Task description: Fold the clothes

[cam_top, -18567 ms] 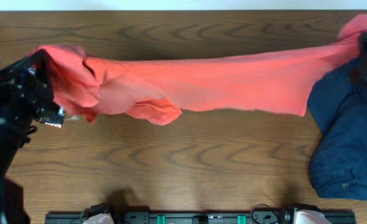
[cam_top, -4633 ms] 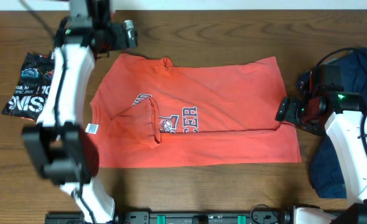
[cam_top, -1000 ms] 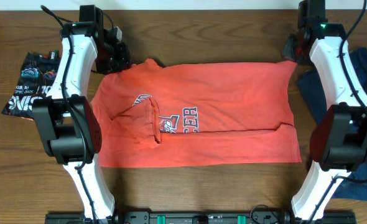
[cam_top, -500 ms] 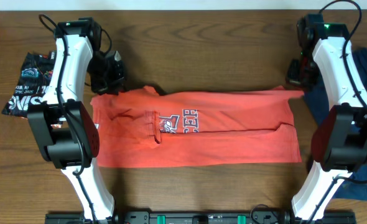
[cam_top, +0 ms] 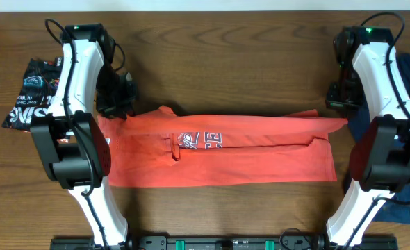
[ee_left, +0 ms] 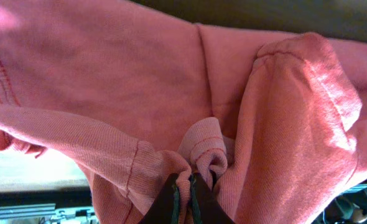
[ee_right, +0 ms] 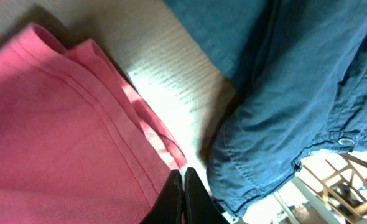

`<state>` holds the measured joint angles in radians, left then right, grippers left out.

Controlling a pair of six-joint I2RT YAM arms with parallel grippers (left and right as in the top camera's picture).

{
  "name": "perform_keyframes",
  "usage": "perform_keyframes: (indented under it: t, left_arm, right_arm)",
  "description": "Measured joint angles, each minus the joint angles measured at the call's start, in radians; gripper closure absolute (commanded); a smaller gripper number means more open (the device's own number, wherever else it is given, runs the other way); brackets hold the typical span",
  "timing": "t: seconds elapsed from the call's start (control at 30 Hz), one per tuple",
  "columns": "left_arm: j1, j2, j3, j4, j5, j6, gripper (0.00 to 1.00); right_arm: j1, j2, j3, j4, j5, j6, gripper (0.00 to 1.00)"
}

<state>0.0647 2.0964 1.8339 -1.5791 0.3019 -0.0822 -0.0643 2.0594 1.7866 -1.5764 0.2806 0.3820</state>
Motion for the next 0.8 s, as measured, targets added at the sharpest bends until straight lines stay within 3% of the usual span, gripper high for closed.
perform_keyframes:
  t: [0.4, 0.63, 0.8]
  left_arm:
    - [0.0, -0.231, -0.346, 0.151, -0.017, 0.0, 0.94]
    - [0.0, -0.296, -0.476, 0.249, -0.018, 0.0, 0.85]
    - [0.0, -0.296, -0.521, 0.245, -0.034, 0.004, 0.59]
  right_arm:
    - [0.0, -0.002, -0.185, 0.029, -0.043, -0.031, 0.99]
    - [0.0, -0.039, -0.297, 0.084, -0.09, -0.051, 0.99]
    - [0.0, -0.04, -0.325, 0.083, -0.101, -0.054, 0.99]
